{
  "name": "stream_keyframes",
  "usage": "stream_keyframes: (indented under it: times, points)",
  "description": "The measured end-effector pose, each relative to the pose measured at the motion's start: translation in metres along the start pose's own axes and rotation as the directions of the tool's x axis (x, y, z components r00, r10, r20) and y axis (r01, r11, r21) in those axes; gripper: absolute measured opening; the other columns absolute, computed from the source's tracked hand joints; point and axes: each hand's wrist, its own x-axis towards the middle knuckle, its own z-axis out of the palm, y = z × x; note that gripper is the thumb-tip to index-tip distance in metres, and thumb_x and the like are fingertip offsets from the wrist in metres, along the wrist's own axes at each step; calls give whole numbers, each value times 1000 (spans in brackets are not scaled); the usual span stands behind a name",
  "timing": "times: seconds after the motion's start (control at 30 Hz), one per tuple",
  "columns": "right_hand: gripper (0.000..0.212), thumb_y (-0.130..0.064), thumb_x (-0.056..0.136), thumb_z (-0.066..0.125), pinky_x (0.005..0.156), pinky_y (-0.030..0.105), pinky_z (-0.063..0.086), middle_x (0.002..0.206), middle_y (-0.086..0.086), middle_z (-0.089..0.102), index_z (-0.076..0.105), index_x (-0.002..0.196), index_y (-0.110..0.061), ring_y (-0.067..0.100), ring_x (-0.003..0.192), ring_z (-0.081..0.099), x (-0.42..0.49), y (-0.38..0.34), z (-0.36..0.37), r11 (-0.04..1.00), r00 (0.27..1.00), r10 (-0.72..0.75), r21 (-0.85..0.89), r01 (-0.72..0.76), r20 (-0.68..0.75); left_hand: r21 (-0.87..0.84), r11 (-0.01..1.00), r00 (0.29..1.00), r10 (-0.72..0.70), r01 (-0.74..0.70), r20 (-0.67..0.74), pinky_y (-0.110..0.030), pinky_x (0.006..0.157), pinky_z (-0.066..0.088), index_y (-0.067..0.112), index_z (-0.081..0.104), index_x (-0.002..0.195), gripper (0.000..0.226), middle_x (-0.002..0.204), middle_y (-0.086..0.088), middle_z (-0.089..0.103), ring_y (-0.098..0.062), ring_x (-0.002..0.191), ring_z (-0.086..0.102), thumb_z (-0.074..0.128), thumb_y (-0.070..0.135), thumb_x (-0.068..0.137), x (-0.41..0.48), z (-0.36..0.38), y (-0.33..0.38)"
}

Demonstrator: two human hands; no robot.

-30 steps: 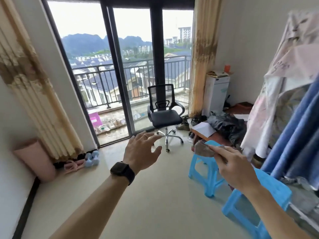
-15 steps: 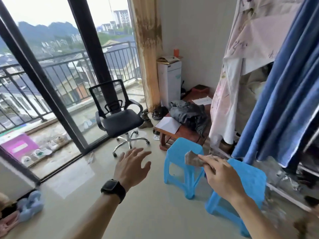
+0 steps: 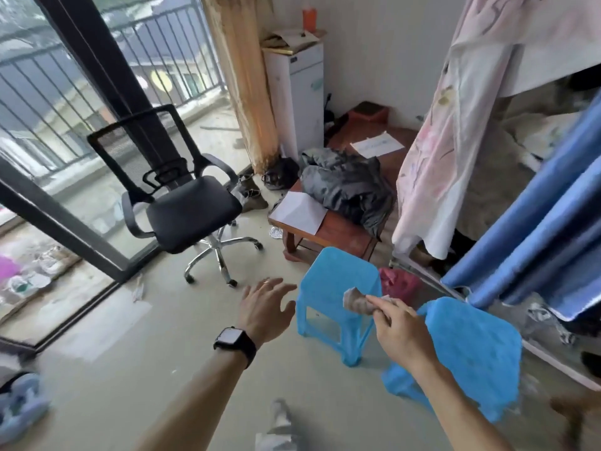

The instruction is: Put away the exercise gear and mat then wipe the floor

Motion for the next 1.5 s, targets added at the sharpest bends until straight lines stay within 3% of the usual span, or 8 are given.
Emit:
stream_keyframes:
  times: [0.33, 0.6, 0.8, 0.93, 1.07, 1.2, 1.33, 1.5]
  points:
    - [36, -20, 98, 52, 98, 30, 41, 135, 0, 61, 65, 130, -31, 22, 129, 51, 155, 30, 54, 962, 964, 266, -66, -264, 15, -47, 975, 911, 220, -217, 350, -38, 114, 25, 41, 51, 139, 42, 150, 7, 46, -18, 141, 35, 45, 44, 98, 199, 87, -4]
    - [40, -21, 98, 45, 98, 33, 44, 138, 4, 61, 62, 131, -34, 27, 126, 54, 247, 64, 127, 827, 787, 561, -122, -549, 258, 42, 945, 729, 222, -325, 648, -43, 114, 27, 37, 50, 141, 44, 146, 6, 51, -21, 137, 38, 43, 41, 98, 321, 158, -30]
    - [40, -22, 97, 42, 97, 34, 48, 133, 1, 64, 63, 129, -34, 27, 121, 57, 310, 108, 184, 779, 700, 610, -118, -615, 372, 109, 931, 638, 151, -349, 755, -40, 112, 29, 34, 46, 144, 46, 148, 2, 48, -23, 137, 39, 39, 40, 100, 384, 229, -45]
    - [40, -19, 99, 41, 99, 37, 45, 132, 9, 62, 61, 132, -28, 32, 121, 55, 346, 140, 219, 789, 741, 607, -107, -605, 289, 107, 923, 644, 173, -371, 745, -42, 115, 26, 33, 36, 150, 52, 156, -1, 37, -27, 144, 28, 41, 40, 99, 414, 283, -50]
    - [38, -17, 99, 47, 97, 38, 41, 126, 9, 62, 62, 133, -25, 36, 114, 53, 364, 170, 258, 833, 832, 553, -11, -553, 41, 61, 915, 733, 279, -400, 620, -48, 121, 16, 33, 18, 157, 64, 166, -3, 13, -33, 152, 10, 44, 42, 99, 435, 331, -43]
    - [40, -19, 96, 56, 101, 42, 43, 133, 10, 60, 61, 135, -20, 34, 119, 51, 370, 202, 301, 929, 921, 317, -122, -350, -226, 21, 871, 778, 427, -490, 460, -56, 120, 12, 35, 15, 159, 69, 168, -4, 4, -34, 153, 4, 45, 50, 98, 451, 379, -45]
    - [66, -40, 96, 50, 115, 52, 28, 164, 14, 19, 29, 156, -23, 36, 148, 22, 354, 226, 333, 883, 950, 306, -356, -306, -57, 47, 856, 762, 432, -515, 482, -55, 121, 1, 40, -4, 158, 73, 165, 1, -20, -30, 152, -15, 32, 63, 98, 449, 418, -58]
    - [75, -42, 90, 61, 116, 51, 28, 164, 11, 16, 27, 156, -31, 35, 149, 17, 356, 225, 321, 911, 942, 322, -303, -280, 98, 71, 861, 739, 386, -503, 552, -52, 119, -11, 43, -21, 153, 72, 158, 5, -37, -27, 148, -29, 20, 66, 98, 451, 417, -55]
